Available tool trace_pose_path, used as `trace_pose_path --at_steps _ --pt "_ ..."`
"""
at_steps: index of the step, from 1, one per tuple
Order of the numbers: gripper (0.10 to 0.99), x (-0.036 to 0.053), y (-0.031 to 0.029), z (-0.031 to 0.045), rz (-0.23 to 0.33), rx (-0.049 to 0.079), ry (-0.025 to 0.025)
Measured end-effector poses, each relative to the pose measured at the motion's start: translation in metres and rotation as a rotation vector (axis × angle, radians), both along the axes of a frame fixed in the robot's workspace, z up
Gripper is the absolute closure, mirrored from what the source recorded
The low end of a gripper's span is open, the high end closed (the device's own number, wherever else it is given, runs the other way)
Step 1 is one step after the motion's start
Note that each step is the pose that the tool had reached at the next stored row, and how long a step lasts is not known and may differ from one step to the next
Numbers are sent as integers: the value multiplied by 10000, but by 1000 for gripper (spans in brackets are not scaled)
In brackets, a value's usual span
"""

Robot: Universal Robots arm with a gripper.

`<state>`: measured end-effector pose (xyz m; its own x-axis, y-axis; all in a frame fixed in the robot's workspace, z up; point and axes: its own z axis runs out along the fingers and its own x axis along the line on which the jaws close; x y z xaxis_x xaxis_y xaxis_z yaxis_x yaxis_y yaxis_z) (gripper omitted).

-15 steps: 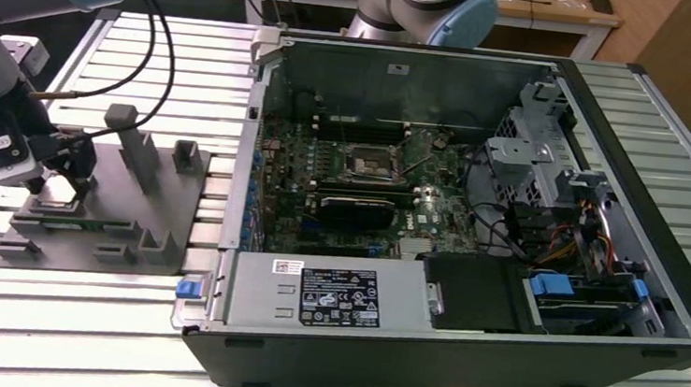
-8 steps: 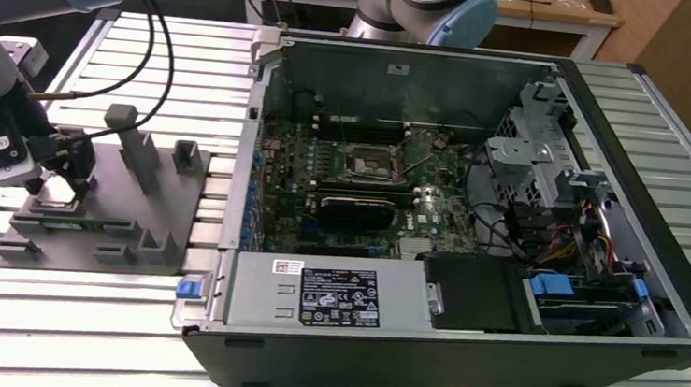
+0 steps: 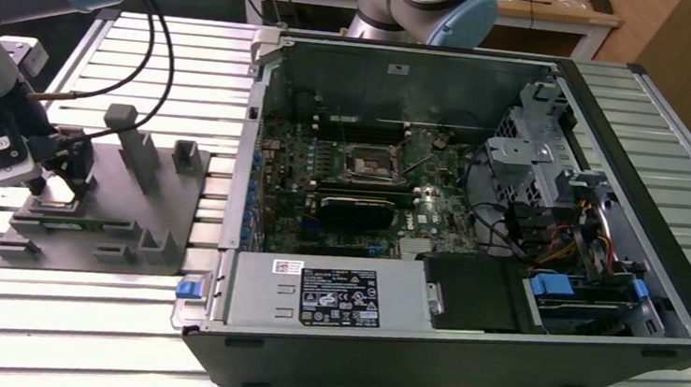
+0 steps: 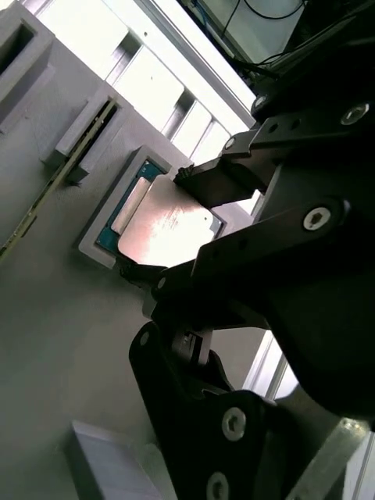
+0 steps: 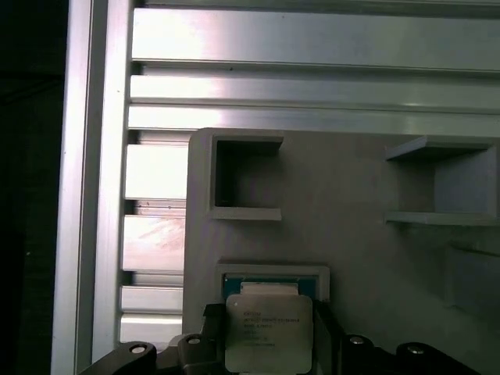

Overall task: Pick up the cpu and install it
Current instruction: 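Pick up the cpu and move it towards the insertion slot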

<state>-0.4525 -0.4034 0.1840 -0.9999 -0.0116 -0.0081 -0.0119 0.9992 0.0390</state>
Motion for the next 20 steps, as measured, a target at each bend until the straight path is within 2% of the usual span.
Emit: trace_pose_path --at_steps 12,20 --pt "541 1 0 147 0 15 1" --pt "541 1 -3 166 0 37 7"
